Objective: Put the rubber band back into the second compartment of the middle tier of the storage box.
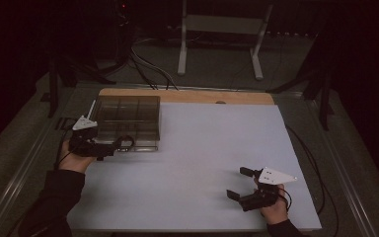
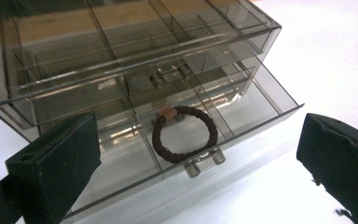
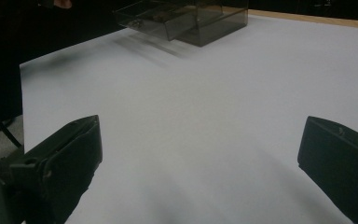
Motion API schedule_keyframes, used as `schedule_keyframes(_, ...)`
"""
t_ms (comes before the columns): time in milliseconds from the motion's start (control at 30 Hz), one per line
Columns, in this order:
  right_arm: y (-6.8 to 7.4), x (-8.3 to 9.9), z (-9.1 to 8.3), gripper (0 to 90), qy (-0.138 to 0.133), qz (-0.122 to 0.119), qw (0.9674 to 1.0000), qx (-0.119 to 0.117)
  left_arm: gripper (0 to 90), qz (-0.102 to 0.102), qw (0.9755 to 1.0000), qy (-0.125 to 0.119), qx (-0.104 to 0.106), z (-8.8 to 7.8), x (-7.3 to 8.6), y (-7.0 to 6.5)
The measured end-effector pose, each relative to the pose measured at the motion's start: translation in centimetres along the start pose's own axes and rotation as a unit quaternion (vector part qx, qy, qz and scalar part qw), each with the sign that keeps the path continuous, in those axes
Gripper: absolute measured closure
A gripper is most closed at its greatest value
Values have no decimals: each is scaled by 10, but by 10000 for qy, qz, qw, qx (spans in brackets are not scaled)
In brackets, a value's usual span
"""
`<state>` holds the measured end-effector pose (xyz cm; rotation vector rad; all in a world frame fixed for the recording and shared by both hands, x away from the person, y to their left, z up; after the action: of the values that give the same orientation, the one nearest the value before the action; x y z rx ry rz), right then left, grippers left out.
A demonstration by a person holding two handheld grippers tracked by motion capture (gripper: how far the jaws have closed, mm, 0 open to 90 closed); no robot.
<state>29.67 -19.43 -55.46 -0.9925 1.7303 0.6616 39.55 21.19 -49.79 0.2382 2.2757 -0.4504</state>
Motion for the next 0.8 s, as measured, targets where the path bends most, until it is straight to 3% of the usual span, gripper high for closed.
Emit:
schedule_keyframes(267, 0, 0, -1, 0, 0, 7, 10000, -2, 4, 162, 9997, -124, 152, -1, 7, -10)
schedule_keyframes(800, 1, 0, -1, 0, 9, 4, 10000, 3, 4, 64, 9993, -201, 304, 1, 42, -16)
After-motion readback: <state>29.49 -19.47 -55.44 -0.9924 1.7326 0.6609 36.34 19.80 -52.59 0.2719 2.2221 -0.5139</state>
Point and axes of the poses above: each handheld gripper's, and its own axes: z roughly forward along the jaws, x roughly out of its underside, y roughly to its left, the point moved 10 cm from there along z, roughly forward along the jaws, and after that the axes turned 12 degrees about -z, right-handed, at the moved point
